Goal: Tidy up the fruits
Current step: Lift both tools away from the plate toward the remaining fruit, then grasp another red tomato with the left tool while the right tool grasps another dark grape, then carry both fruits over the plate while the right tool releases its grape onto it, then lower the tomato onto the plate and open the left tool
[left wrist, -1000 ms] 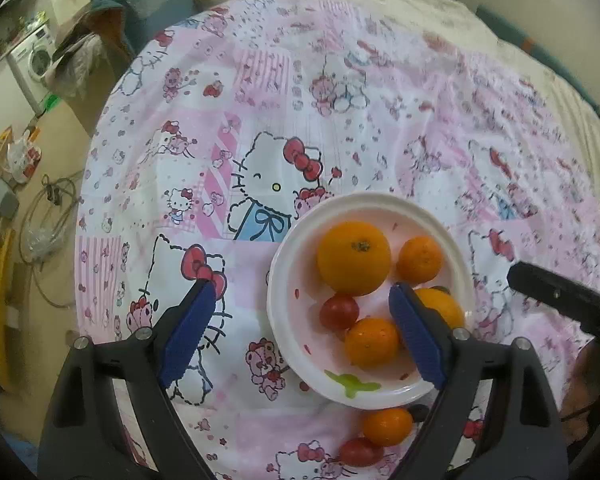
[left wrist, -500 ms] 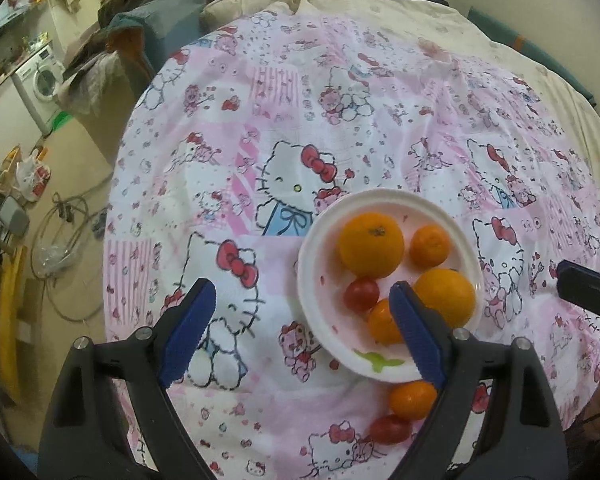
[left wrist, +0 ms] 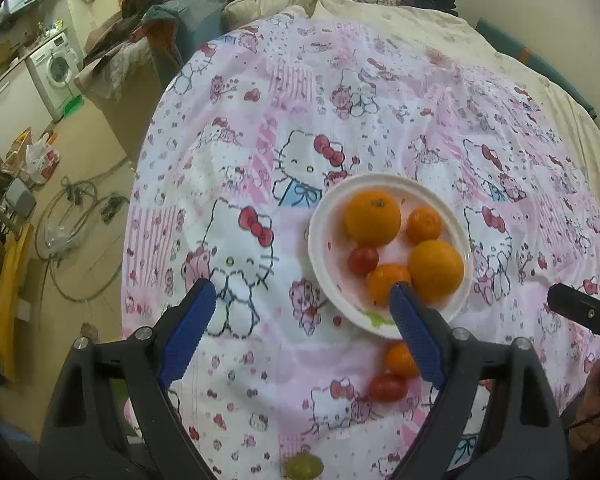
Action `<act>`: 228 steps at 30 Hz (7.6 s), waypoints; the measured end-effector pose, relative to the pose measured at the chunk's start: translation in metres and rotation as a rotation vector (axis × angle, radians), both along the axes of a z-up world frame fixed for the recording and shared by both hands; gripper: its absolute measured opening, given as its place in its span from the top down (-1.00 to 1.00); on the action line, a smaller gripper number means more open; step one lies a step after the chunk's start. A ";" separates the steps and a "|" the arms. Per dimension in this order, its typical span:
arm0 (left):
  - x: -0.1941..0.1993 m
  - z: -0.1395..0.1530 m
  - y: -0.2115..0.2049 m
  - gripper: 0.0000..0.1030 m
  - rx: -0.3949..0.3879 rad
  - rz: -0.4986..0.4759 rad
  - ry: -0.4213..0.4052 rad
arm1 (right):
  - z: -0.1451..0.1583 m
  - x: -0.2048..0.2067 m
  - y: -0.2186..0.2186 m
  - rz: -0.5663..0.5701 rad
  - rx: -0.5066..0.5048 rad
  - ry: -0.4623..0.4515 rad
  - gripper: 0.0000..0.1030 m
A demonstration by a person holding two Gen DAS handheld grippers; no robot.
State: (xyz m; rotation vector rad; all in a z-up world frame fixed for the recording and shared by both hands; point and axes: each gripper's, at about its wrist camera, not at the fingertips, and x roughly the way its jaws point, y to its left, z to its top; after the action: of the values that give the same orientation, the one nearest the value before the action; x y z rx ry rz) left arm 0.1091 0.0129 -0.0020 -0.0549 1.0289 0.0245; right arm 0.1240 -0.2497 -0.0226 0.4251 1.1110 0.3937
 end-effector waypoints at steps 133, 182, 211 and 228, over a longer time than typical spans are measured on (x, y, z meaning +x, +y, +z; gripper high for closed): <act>-0.005 -0.027 -0.039 0.35 -0.040 -0.085 0.135 | -0.015 -0.009 0.030 0.196 -0.220 -0.068 0.61; 0.120 -0.075 -0.017 0.33 -0.129 -0.006 0.270 | -0.063 0.109 0.023 0.132 -0.026 0.097 0.57; 0.113 -0.067 -0.021 -0.53 -0.136 -0.019 0.247 | -0.052 0.109 0.015 0.099 0.024 0.080 -0.14; 0.093 -0.039 -0.021 -0.55 -0.063 -0.029 0.133 | -0.028 0.092 0.013 0.077 0.000 0.025 -0.64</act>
State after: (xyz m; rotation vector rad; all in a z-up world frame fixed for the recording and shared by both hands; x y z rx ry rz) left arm 0.2024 -0.0077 -0.0412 -0.0966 1.1631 -0.0312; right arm 0.2164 -0.2369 -0.0507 0.3892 1.1544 0.4567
